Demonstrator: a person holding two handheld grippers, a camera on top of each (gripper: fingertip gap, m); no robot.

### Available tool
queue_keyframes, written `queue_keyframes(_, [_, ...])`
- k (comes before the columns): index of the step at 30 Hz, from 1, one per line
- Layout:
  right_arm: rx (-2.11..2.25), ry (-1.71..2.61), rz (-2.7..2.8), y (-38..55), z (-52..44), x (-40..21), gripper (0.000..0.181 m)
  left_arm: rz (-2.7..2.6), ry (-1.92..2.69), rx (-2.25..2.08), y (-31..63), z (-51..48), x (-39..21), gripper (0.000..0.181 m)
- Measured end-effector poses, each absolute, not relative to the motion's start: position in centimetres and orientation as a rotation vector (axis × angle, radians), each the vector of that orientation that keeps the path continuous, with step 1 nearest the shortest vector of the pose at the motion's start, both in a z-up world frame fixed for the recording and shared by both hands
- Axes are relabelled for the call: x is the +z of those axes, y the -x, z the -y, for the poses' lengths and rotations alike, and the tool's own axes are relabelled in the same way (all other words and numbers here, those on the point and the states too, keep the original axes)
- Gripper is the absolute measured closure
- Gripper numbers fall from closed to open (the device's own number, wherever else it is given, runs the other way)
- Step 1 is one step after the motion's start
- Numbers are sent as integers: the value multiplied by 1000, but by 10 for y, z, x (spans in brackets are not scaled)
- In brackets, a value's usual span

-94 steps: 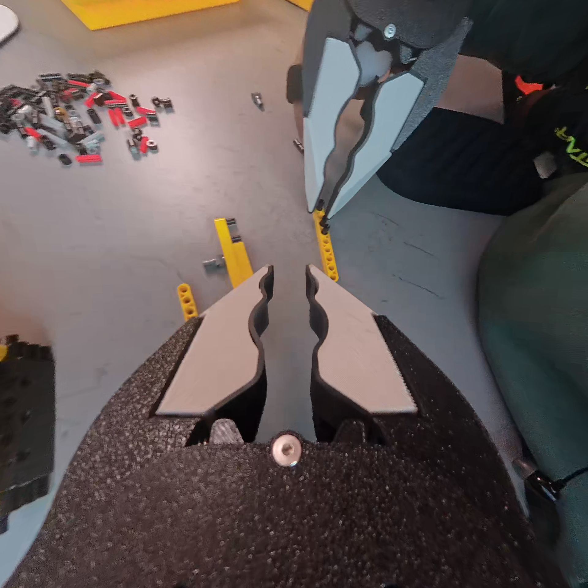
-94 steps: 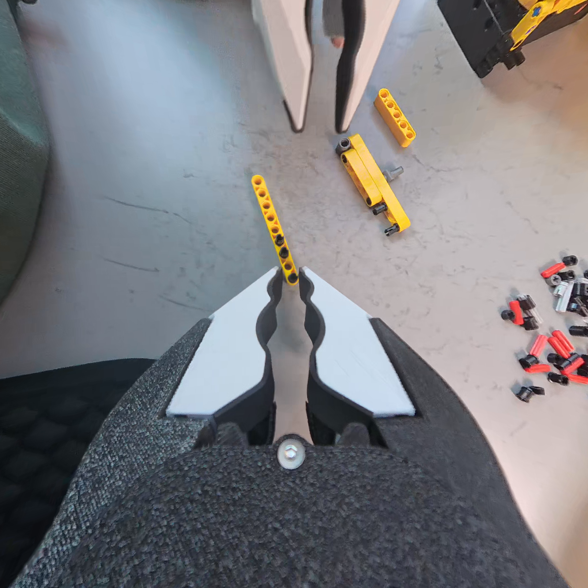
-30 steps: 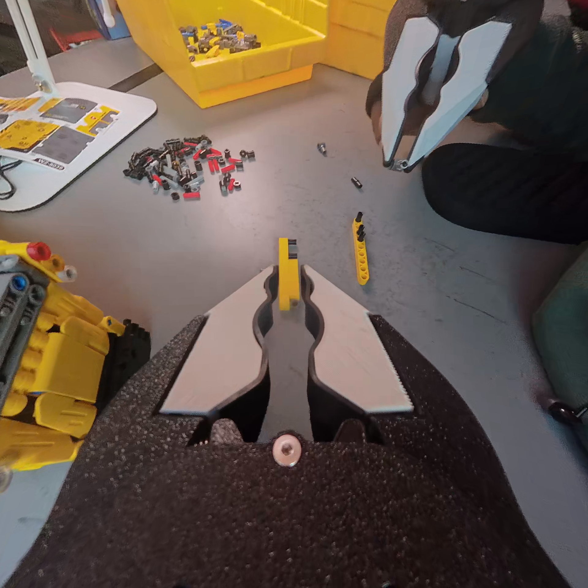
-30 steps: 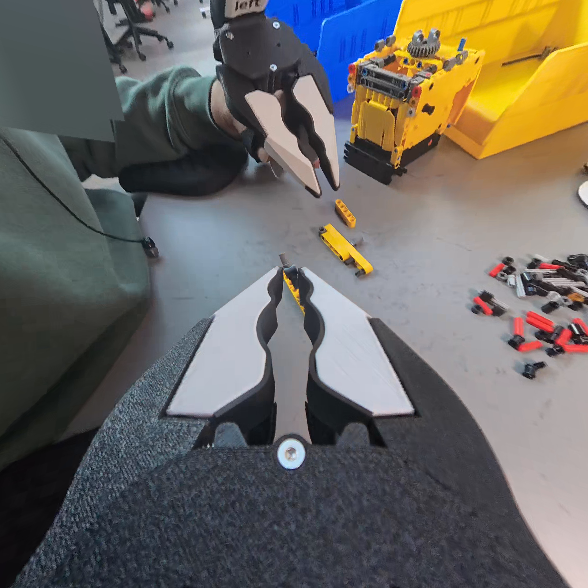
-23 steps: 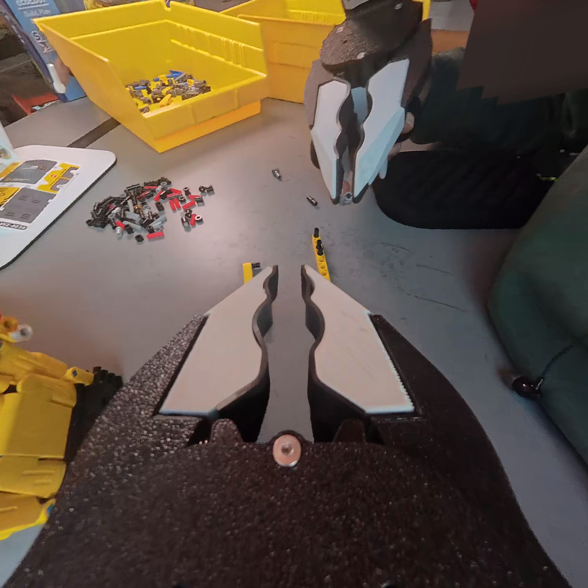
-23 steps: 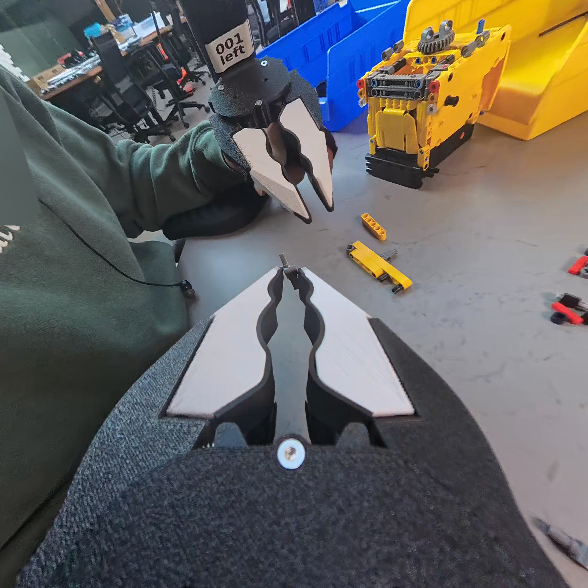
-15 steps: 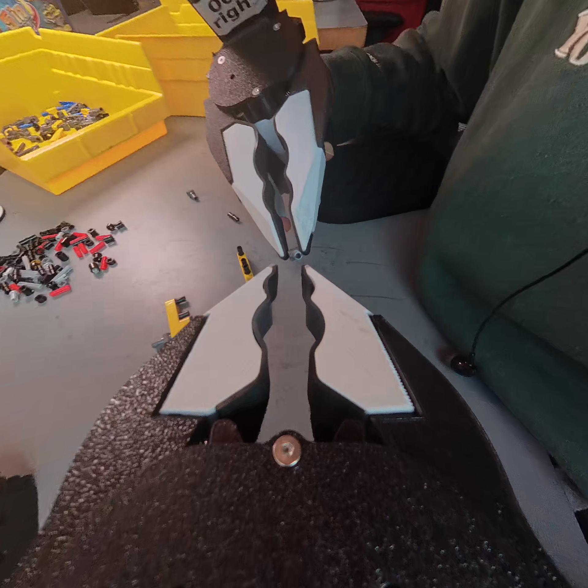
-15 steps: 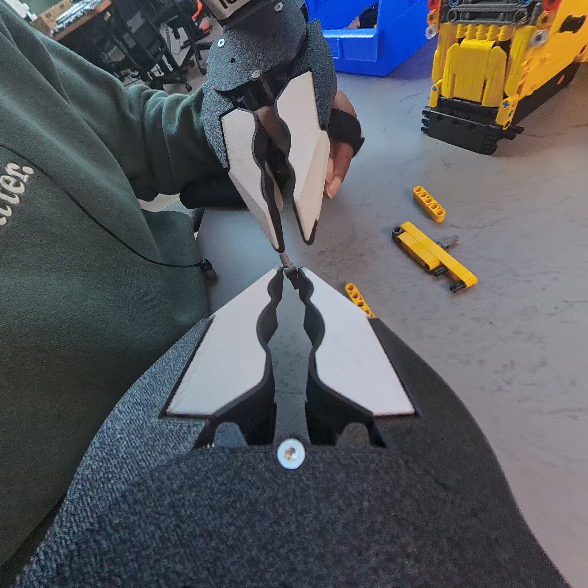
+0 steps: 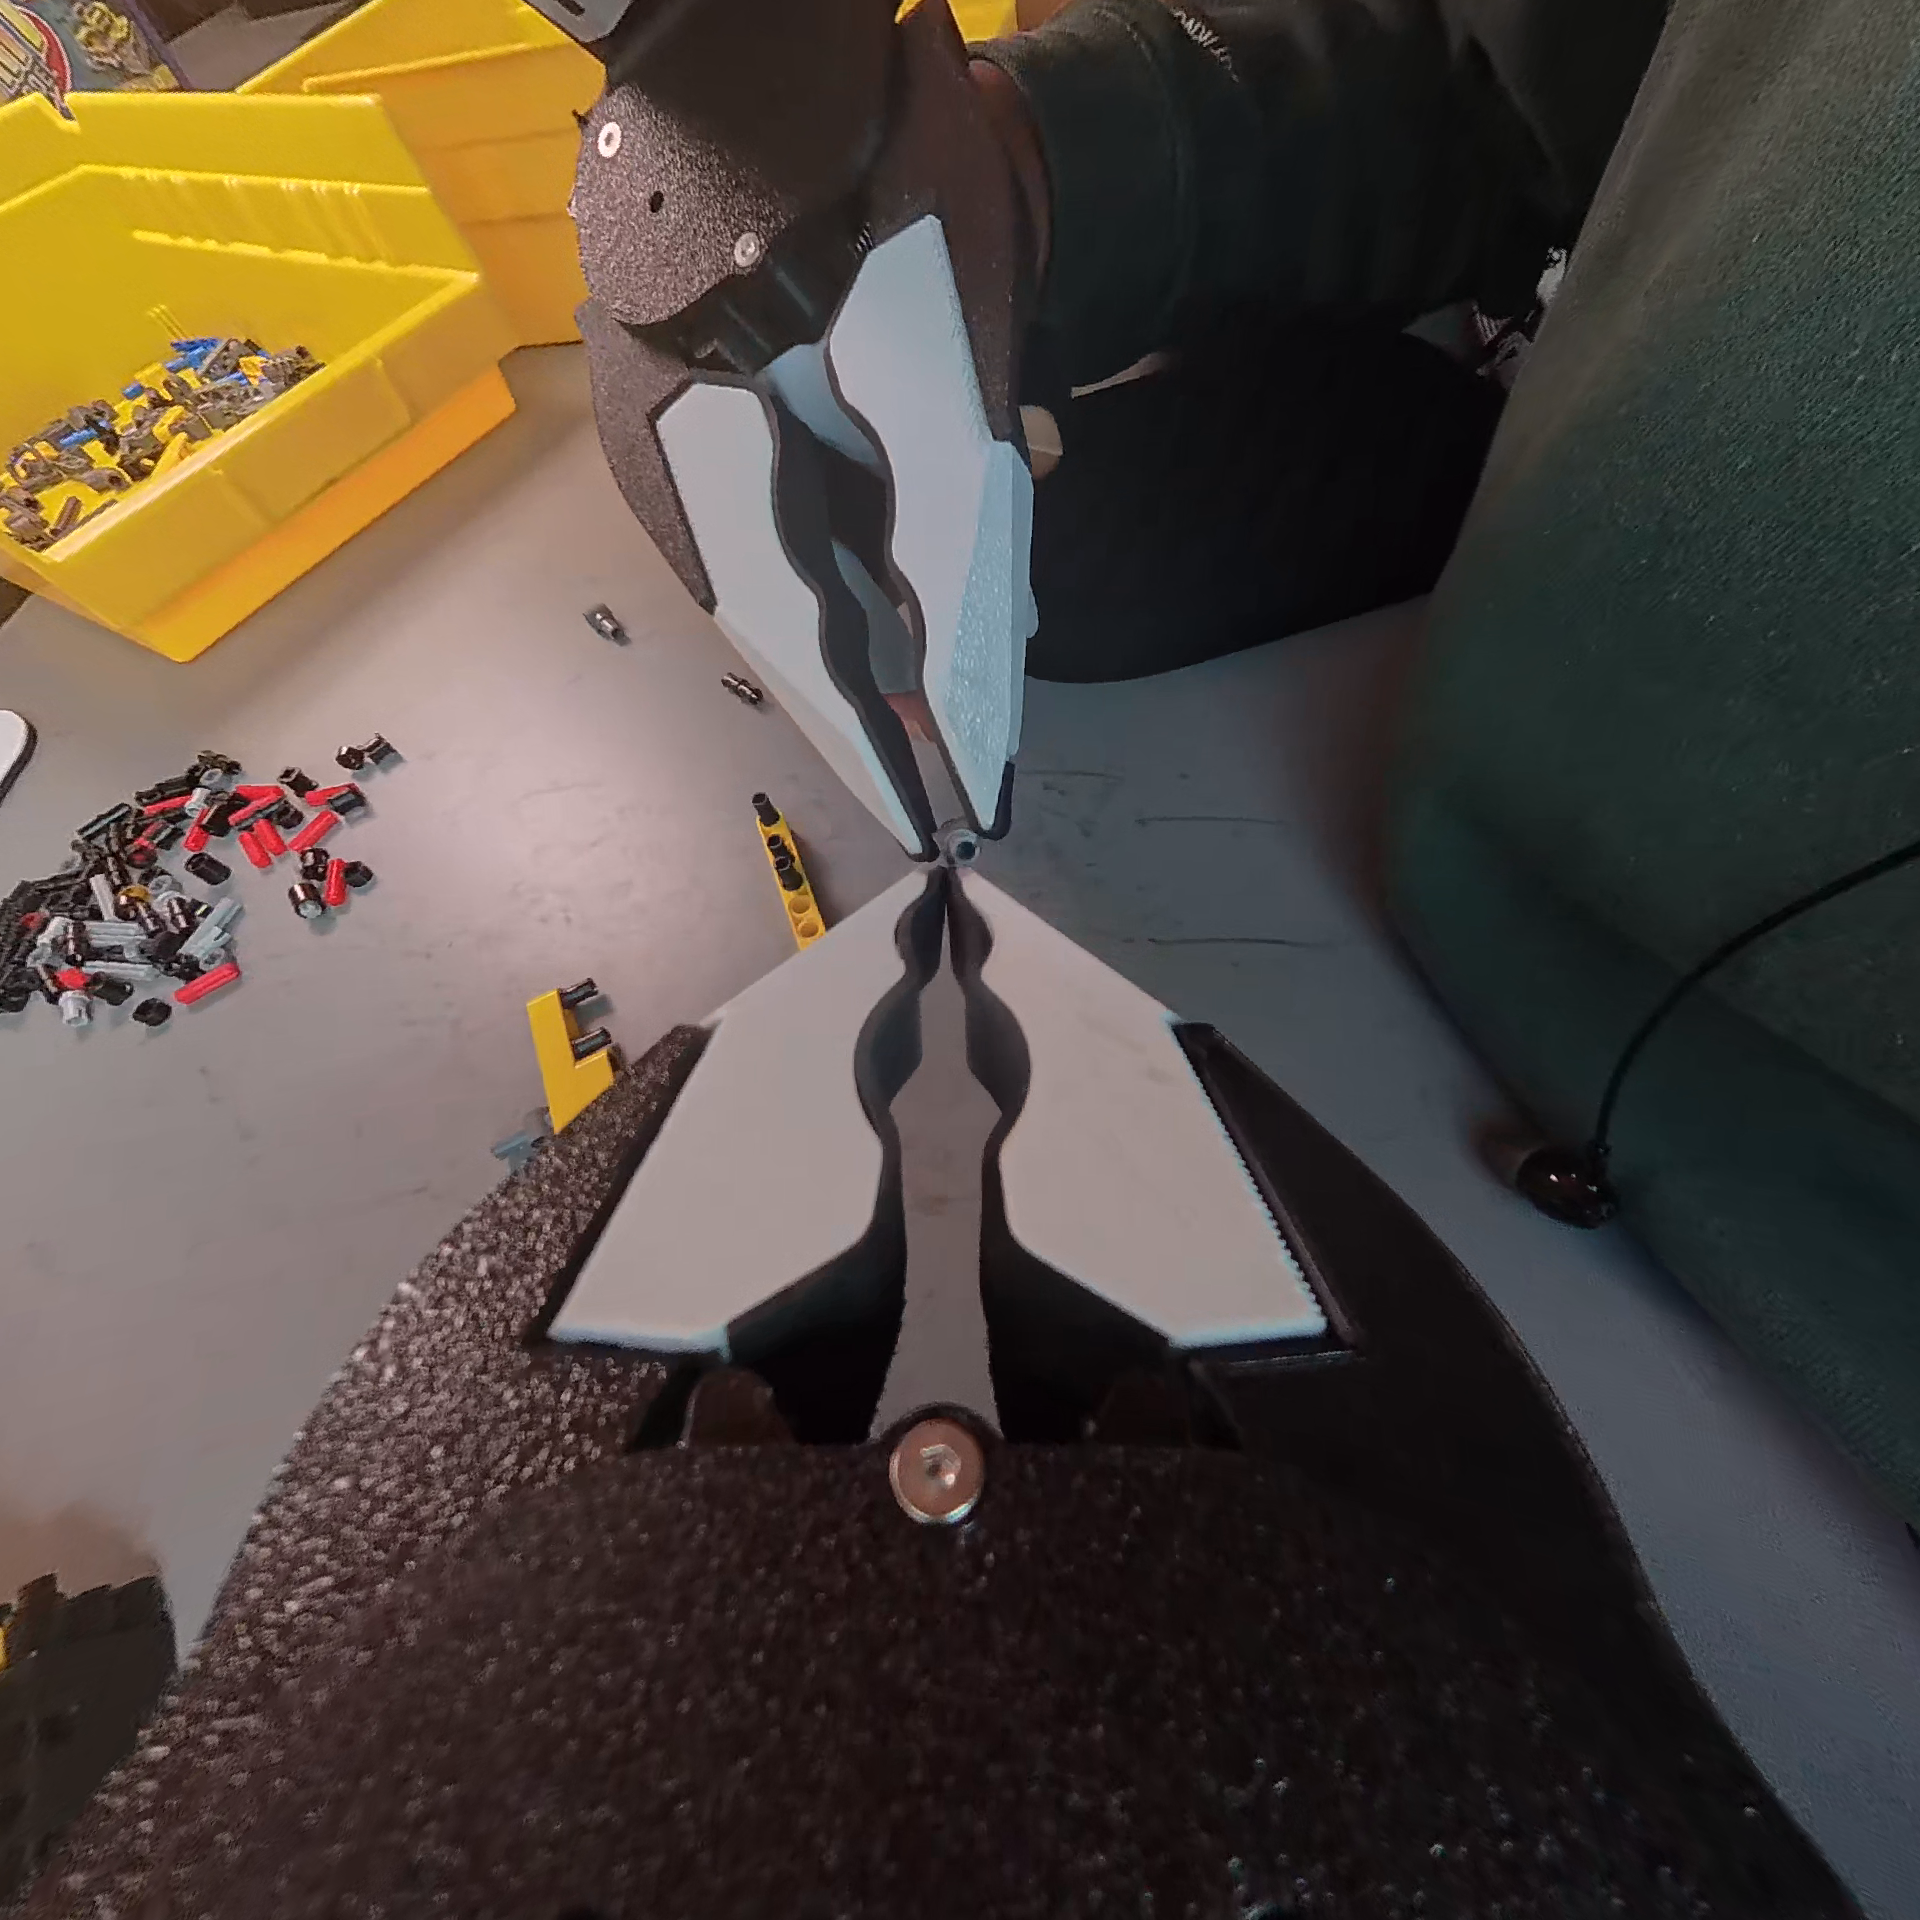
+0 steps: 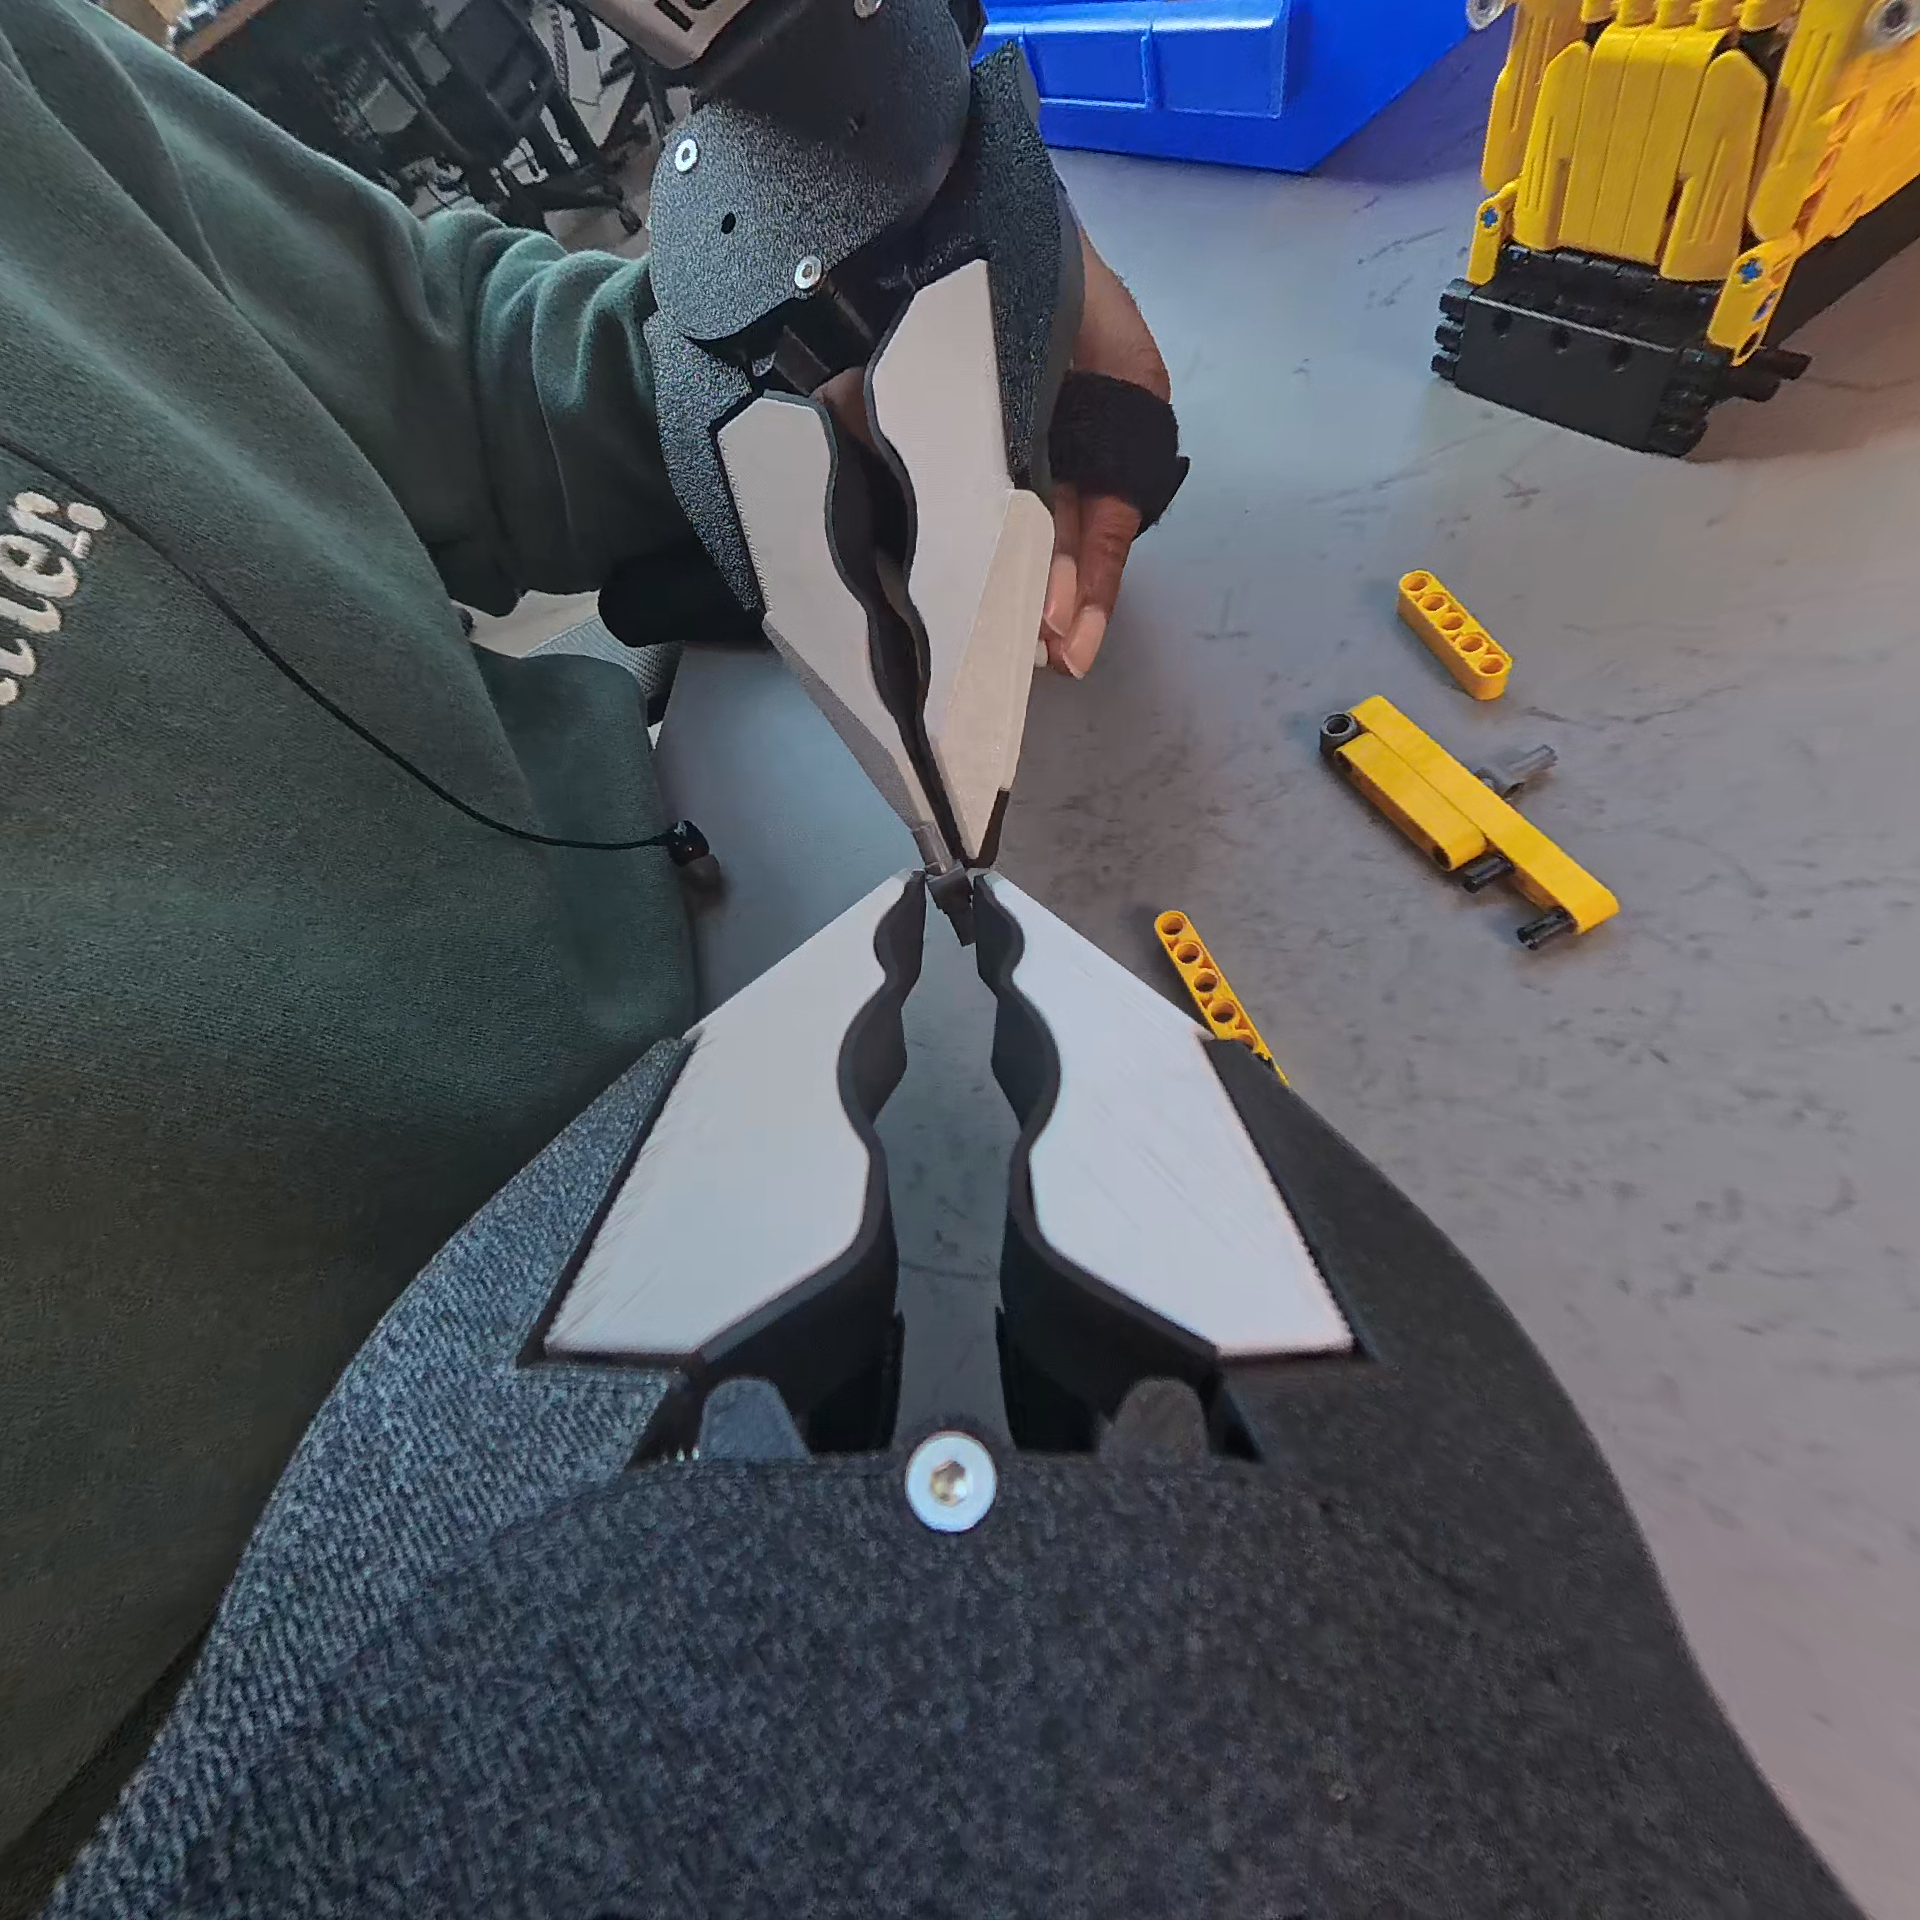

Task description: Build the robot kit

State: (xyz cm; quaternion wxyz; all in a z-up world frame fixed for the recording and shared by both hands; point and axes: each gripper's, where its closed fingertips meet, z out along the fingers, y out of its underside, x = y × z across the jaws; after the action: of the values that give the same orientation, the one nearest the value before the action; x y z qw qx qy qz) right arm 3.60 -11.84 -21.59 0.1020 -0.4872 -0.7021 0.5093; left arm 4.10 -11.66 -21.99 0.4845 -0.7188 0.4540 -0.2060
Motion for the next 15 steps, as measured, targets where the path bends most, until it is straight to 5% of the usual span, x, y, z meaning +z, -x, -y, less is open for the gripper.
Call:
queue_keyframes(9, [1451,1456,2104,-37,118,-223,172,-1157,1693,-480,-45,123,-216,169])
queue_keyframes(15, [1357,1380,2135,-36,119,-226,172,-1125,1714,-503,-47,121,-218,177])
